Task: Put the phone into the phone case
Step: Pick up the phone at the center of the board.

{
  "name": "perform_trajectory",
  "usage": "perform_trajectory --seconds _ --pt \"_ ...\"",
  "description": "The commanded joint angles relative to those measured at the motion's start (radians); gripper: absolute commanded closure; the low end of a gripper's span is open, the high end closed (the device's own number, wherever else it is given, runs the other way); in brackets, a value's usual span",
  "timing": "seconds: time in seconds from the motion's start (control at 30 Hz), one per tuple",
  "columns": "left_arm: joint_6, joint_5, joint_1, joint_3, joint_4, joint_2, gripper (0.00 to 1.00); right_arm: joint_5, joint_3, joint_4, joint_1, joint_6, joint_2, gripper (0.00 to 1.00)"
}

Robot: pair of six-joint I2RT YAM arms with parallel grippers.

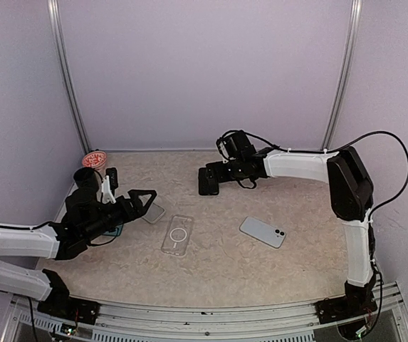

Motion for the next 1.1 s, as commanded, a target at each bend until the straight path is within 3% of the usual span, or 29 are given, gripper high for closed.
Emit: perform_trajectory --seconds 0.0,0.33,0.57,1.07 --pt "0.036 0.046 -0.004 0.016 -0.01 0.016 0.01 -0.049 -0.097 0.008 0.006 -0.065 -0.136 0.01" --pt "0.086 0.102 -0.002 0.035 -0.073 0.04 0.01 -0.184 -0.375 -0.016 0.007 -0.11 -0.347 0.01" --pt "0.116 0.187 0.001 0.05 -0.06 0.114 0.01 -0.145 -0.448 -0.143 0.007 -0.168 -0.424 0.01" --pt "0.103 0.262 -0.004 0.08 0.006 0.221 0.01 -0.135 -0.428 -0.376 0.007 -0.528 -0.33 0.01"
